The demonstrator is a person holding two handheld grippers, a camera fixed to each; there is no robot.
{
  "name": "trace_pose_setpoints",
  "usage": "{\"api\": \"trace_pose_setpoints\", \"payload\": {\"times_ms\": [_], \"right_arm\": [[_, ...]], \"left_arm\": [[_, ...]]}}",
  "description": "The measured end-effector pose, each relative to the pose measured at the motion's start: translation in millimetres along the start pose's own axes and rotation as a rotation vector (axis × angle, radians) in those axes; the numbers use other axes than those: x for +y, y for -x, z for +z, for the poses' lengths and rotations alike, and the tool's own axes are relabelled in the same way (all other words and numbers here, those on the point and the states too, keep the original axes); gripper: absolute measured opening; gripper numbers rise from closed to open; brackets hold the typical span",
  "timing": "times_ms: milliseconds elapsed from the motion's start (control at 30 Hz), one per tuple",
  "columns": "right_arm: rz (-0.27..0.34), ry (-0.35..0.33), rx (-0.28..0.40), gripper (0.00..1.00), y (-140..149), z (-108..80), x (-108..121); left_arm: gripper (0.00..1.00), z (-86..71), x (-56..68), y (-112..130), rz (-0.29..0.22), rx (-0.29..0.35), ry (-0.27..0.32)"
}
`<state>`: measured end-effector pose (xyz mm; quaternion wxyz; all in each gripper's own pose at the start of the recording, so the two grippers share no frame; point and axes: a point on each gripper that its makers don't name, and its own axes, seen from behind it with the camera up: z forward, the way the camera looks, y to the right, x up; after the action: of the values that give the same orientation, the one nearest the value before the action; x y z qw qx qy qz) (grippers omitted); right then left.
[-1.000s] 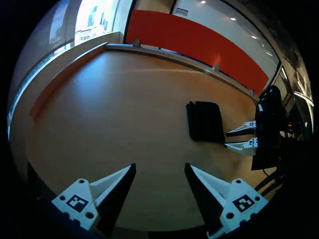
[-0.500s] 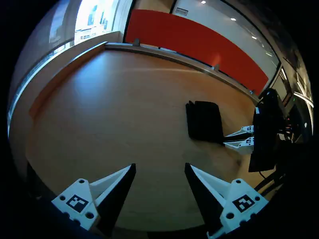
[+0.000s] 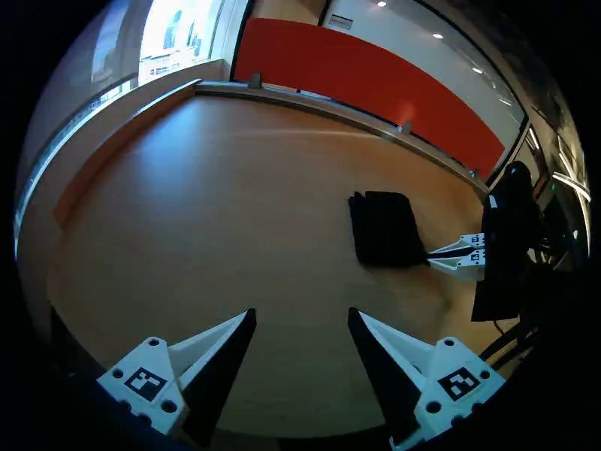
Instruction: Fold towel
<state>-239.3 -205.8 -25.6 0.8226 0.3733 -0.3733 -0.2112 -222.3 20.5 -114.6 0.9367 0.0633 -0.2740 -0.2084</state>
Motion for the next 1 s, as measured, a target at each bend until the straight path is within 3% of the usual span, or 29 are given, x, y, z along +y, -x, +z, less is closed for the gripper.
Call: {"api": "trace_pose_setpoints", "payload": {"times_ms": [600, 800, 1000], "right_arm": [[-0.064, 0.024, 0.182, 0.04, -136, -75.9, 26], [-0.051, 0.030, 0.218, 0.04, -157, -102.3, 34], [-0.022, 0.061, 0.233, 0.04, -156, -121.9, 52]], "left_arm": [[0.90, -5.0, 20.0, -31, 0.011, 0.061, 0.043], [0.90, -6.7, 26.7, -38, 0.012, 0.073, 0.059], [0.90, -5.6, 34.0, -44, 0.023, 0.077, 0.074]]}}
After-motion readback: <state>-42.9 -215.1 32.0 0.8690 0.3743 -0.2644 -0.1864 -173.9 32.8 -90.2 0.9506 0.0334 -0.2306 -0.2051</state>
